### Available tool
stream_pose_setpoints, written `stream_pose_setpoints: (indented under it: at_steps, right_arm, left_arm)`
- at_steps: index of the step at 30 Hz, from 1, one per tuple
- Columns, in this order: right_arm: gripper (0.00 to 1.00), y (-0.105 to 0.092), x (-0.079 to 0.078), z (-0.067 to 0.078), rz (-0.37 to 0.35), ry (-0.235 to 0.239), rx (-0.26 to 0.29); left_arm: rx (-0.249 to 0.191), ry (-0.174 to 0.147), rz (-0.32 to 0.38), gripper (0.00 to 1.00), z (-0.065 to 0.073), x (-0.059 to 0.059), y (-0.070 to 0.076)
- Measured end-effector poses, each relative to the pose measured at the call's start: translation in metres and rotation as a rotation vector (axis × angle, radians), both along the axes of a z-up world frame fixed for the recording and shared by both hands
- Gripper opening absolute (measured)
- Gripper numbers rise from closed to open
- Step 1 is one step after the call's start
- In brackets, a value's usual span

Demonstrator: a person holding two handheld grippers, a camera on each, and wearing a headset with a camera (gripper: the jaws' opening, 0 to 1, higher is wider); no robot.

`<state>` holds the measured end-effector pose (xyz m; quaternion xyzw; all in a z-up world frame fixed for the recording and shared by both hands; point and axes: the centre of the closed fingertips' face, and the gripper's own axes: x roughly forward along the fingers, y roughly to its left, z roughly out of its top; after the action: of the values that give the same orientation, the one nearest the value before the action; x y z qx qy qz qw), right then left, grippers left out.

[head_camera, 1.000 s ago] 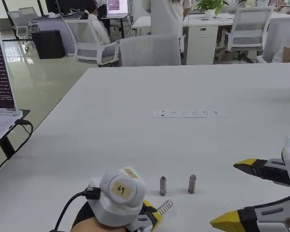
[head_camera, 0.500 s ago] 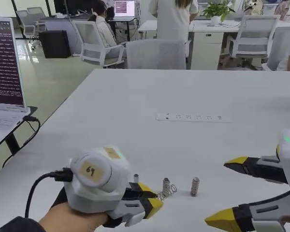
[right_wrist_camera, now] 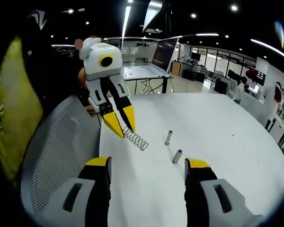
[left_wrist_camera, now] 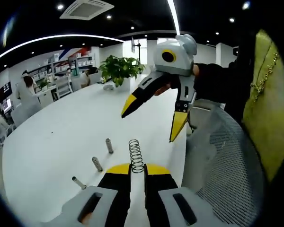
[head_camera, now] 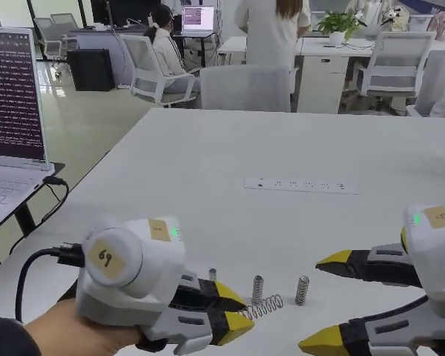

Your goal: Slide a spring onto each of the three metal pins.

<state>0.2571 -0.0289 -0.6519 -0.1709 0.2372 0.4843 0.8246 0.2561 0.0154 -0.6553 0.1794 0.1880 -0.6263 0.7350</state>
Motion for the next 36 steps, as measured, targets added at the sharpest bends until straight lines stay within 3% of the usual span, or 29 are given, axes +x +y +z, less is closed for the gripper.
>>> stream_pose_setpoints:
  at_steps: [12,21,29,36]
  right_arm:
    - [0.34,0.013,-0.013,-0.008,0.099,0.022,-0.029]
    - [0.2,0.014,-0.018,-0.011,0.138,0.024,-0.048]
    - [0.1,0.018,-0.025,-0.013,0.176,0.036,-0.053]
    - [0.09,0.019,-0.027,-0.009,0.187,0.032,-0.065]
  left_arm:
    - [-0.001,-0.013,-0.111,0.02,0.003,-0.021,-0.01]
    - [0.0,-0.003,-0.142,0.02,0.002,-0.027,-0.013]
    - [-0.003,-0.001,-0.153,0.02,0.003,-0.028,-0.014]
    - [0.003,0.002,-0.156,0.02,0.0,-0.029,-0.013]
